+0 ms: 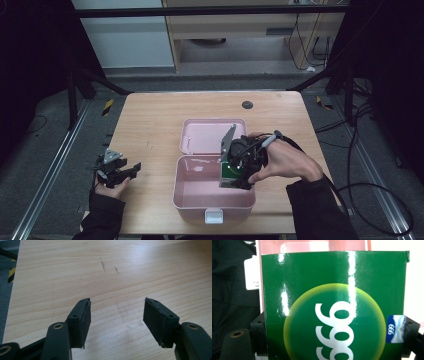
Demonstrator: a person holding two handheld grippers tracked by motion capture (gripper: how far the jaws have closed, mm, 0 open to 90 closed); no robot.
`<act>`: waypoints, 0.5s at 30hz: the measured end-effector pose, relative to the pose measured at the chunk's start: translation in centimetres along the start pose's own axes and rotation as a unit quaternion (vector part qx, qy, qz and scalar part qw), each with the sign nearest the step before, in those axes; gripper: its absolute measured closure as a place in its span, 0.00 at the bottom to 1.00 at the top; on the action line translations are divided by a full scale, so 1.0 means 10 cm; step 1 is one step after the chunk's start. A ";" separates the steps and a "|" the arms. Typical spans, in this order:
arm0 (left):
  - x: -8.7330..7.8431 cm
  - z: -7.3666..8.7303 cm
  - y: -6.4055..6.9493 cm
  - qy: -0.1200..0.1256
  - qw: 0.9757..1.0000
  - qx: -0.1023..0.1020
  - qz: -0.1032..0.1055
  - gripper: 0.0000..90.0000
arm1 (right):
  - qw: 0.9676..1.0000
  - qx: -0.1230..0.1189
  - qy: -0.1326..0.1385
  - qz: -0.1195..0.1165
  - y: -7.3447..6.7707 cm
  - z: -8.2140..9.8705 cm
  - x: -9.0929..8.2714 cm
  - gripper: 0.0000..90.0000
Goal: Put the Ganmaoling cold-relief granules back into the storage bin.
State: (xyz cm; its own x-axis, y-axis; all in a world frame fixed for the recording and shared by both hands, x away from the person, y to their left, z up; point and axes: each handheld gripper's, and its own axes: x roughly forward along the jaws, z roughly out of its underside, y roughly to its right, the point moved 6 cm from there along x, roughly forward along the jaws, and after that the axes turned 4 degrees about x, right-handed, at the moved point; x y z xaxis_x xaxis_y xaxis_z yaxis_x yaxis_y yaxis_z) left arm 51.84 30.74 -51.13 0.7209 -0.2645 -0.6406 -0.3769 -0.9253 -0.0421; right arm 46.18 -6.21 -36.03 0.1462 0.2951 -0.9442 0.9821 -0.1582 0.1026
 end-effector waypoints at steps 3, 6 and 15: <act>0.00 0.00 0.00 0.000 1.000 -0.001 0.000 0.43 | 1.000 -0.004 -0.002 -0.001 -0.01 -0.01 0.05 0.17; 0.00 0.00 0.00 0.001 1.000 -0.001 0.000 0.43 | 1.000 -0.010 -0.005 -0.003 -0.02 -0.02 0.08 0.17; 0.00 0.00 0.00 0.001 1.000 0.000 -0.001 0.43 | 1.000 -0.007 -0.007 -0.012 -0.03 0.04 0.18 0.17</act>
State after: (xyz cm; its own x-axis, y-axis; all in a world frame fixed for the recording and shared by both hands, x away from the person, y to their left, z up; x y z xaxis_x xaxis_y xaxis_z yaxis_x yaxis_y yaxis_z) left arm 51.84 30.76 -51.10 0.7223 -0.2632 -0.6395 -0.3752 -0.9259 -0.0428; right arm 46.10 -6.00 -37.83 0.1216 0.2844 -0.9510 0.9868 -0.1376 0.0851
